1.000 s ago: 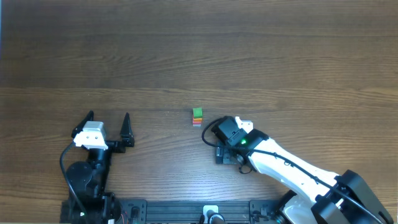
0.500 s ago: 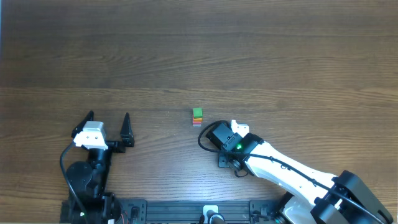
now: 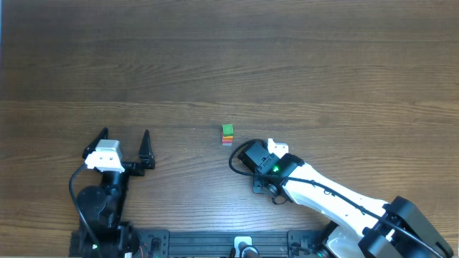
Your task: Stack Cubes
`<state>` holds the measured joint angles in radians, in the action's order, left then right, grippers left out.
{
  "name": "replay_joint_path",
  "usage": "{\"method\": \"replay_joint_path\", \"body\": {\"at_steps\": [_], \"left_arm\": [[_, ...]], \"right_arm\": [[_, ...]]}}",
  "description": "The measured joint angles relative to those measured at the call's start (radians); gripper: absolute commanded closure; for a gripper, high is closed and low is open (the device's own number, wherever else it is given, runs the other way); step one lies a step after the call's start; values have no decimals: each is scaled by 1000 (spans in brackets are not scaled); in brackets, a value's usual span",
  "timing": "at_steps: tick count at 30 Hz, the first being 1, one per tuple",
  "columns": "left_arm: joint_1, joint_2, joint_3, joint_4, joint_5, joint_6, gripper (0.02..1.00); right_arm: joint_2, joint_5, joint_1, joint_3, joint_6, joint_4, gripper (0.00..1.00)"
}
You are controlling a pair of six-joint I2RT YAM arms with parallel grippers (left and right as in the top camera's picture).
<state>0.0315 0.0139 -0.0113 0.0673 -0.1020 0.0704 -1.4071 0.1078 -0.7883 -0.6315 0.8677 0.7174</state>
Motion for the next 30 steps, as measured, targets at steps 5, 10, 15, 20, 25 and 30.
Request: {"method": "replay_joint_path", "body": {"at_steps": [5, 10, 15, 20, 25, 30], "left_arm": [[0, 0, 0, 0, 0, 0, 18], [0, 0, 0, 0, 0, 0, 18], [0, 0, 0, 0, 0, 0, 18], [0, 0, 0, 0, 0, 0, 18], [0, 0, 0, 0, 0, 0, 18], [0, 0, 0, 0, 0, 0, 18]], "right_arm": [[0, 1, 0, 0, 2, -1, 831], [2, 6, 0, 0, 0, -13, 958], [2, 20, 2, -10, -11, 0, 989], [0, 34, 28, -149, -72, 82, 989], [-54, 42, 77, -394, -157, 198, 991], [-203, 42, 108, -673, -229, 332, 991]]}}
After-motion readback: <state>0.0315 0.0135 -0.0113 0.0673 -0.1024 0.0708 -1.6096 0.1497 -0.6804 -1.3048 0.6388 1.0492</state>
